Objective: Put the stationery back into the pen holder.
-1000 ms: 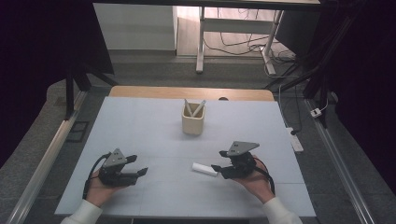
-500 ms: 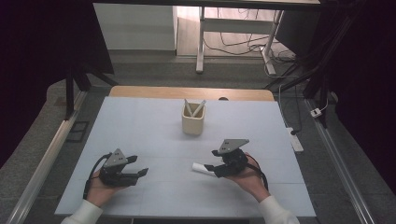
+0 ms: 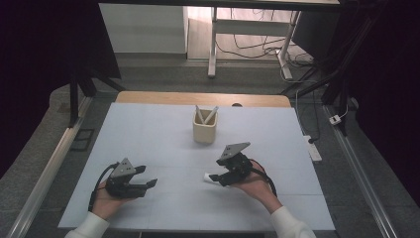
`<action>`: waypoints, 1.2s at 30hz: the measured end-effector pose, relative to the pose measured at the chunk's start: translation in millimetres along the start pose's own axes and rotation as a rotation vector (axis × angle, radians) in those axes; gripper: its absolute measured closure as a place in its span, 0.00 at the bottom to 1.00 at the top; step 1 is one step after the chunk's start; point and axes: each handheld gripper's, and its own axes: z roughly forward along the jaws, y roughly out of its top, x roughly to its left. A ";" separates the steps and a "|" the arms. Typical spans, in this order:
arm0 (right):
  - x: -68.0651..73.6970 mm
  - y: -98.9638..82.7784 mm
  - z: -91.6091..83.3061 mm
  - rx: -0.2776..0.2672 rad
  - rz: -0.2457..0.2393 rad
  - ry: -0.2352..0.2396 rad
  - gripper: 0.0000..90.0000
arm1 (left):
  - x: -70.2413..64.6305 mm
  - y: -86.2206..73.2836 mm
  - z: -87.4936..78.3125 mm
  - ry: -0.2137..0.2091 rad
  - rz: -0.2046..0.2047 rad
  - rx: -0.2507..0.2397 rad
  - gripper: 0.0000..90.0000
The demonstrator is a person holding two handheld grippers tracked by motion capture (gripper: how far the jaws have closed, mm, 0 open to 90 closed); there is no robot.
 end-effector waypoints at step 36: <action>5.5 8.8 43.1 0.242 -0.113 0.031 0.73 | -3.5 1.5 0.6 -0.001 0.026 0.001 0.35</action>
